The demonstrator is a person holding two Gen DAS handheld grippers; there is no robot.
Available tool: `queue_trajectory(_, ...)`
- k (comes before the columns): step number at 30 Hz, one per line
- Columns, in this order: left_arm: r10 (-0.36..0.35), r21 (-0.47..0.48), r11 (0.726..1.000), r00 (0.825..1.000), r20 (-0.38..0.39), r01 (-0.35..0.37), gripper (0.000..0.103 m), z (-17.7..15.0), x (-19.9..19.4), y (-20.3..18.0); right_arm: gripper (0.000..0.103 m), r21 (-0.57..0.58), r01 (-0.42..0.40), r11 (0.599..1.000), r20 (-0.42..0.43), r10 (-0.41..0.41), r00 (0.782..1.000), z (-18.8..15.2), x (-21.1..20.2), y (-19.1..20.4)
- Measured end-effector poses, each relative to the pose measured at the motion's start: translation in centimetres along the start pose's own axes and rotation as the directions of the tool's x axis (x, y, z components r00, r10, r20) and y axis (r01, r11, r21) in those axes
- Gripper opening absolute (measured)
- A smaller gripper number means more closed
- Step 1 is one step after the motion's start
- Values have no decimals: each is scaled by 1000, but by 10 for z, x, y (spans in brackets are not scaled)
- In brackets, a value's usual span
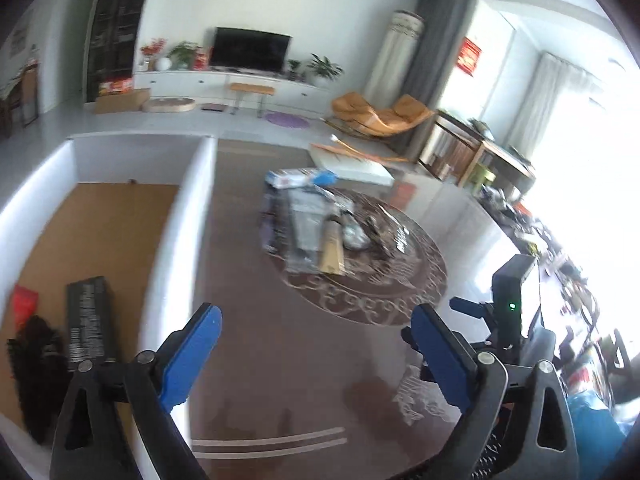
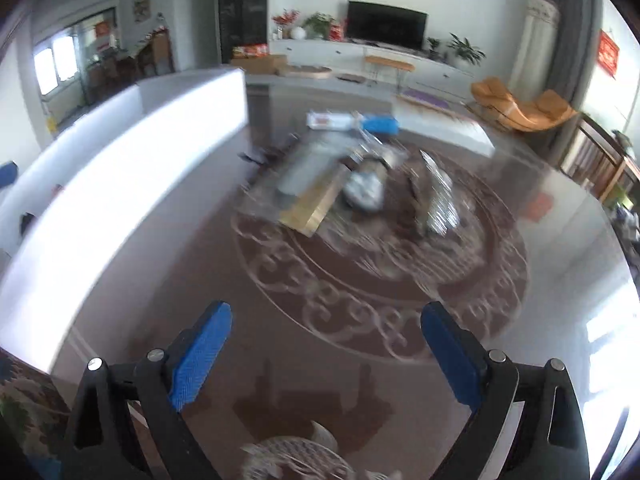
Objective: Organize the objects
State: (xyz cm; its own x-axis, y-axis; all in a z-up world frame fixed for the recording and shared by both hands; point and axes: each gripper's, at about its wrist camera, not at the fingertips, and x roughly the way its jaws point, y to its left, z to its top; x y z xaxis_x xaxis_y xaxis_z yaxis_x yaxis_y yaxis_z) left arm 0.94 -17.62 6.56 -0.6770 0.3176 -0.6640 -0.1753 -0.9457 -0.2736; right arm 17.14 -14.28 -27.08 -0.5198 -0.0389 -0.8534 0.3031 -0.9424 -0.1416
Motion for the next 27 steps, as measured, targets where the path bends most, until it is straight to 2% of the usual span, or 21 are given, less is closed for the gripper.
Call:
queue_trajectory(3, -15, 44, 999, 995, -95, 19, 98, -17, 59, -32, 96, 65, 53, 996, -32, -51, 998, -19, 7, -43)
queue_trajectory(4, 1, 57, 998, 992, -128, 6, 98, -24, 79, -38, 96, 86, 65, 994, -38, -62, 997, -26, 10, -54)
queue_trajectory(6, 47, 80, 996, 983, -175, -33, 98, -38, 111, -45, 96, 120, 84, 989, -47, -79, 996, -14, 26, -65)
queue_trajectory(8, 81, 91, 994, 976, -200, -64, 98, -49, 126, -44, 96, 140, 93, 986, -51, -86, 995, -12, 33, -79)
queue_trajectory(9, 94, 93, 993, 975, -202, -77, 98, -51, 128, -41, 96, 143, 94, 985, -51, -87, 995, -6, 26, -77)
queue_trajectory(10, 117, 96, 990, 972, -203, -99, 98, -52, 134, -39, 97, 146, 91, 985, -43, -85, 995, -6, 36, -84)
queue_trajectory(11, 130, 96, 989, 970, -206, -113, 98, -52, 136, -37, 97, 150, 89, 985, -39, -84, 996, 6, 2, -75)
queue_trajectory(12, 138, 94, 988, 968, -211, -120, 98, -52, 140, -34, 97, 156, 84, 984, -37, -80, 996, 8, 6, -79)
queue_trajectory(14, 152, 84, 987, 964, -217, -137, 98, -50, 140, -26, 97, 170, 88, 981, -44, -82, 996, 23, -17, -69)
queue_trajectory(17, 173, 93, 983, 962, -209, -157, 98, -46, 144, -22, 102, 206, 73, 976, -59, -62, 996, 22, -28, -74)
queue_trajectory(23, 246, 187, 960, 949, -198, -210, 100, -40, 159, -30, 103, 243, 91, 966, -72, -76, 995, 28, -31, -87)
queue_trajectory(24, 243, 183, 961, 949, -200, -208, 103, -38, 162, -30, 103, 244, 92, 965, -71, -76, 995, 30, -29, -88)
queue_trajectory(27, 255, 168, 960, 948, -190, -224, 103, -34, 167, -28, 103, 246, 94, 965, -69, -79, 994, 32, -29, -94)
